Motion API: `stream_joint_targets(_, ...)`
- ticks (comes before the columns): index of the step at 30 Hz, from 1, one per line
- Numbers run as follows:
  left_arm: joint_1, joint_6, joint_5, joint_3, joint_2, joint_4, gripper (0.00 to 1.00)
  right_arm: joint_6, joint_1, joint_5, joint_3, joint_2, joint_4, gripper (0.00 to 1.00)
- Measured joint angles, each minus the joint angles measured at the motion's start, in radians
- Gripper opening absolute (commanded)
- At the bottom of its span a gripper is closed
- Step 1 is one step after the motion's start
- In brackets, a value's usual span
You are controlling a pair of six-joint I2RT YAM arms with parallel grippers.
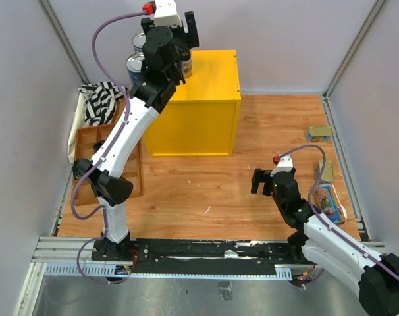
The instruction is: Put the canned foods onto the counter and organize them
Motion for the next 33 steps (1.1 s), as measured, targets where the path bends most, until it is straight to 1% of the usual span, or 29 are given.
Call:
stream_joint_targets(10, -0.061, 0.066, -0.01, -0.003, -0.047, 0.056, 0.85, -0.008, 0.0, 0.0, 0.0, 0.006, 0.0, 0.98)
stream_joint_targets(13, -0.091, 0.084, -0.013, -0.053, -0.101, 0.077, 0.84, -0.009, 0.0, 0.0, 0.0, 0.011, 0.0, 0.98)
stream_joint_targets(17, -0.153, 0.09, -0.015, -0.185, -0.22, 0.099, 0.83, -0.009, 0.0, 0.001, 0.0, 0.016, -0.005, 0.98)
stream_joint_targets(21, -0.256, 0.074, -0.004, -0.34, -0.359, 0.097, 0.8, -0.008, 0.0, 0.002, 0.026, 0.022, -0.059, 0.98)
stream_joint_targets(27, -0.41, -0.016, 0.015, -0.629, -0.561, 0.086, 0.78, 0.02, 0.0, 0.032, 0.184, 0.039, -0.234, 0.98)
stream_joint_targets(30, -0.494, -0.069, 0.014, -0.767, -0.642, 0.078, 0.77, 0.032, 0.0, 0.087, 0.277, 0.04, -0.339, 0.98)
stream_joint_targets(33, -0.557, -0.119, 0.012, -0.864, -0.696, 0.067, 0.76, 0.042, 0.0, 0.166, 0.38, 0.054, -0.454, 0.98)
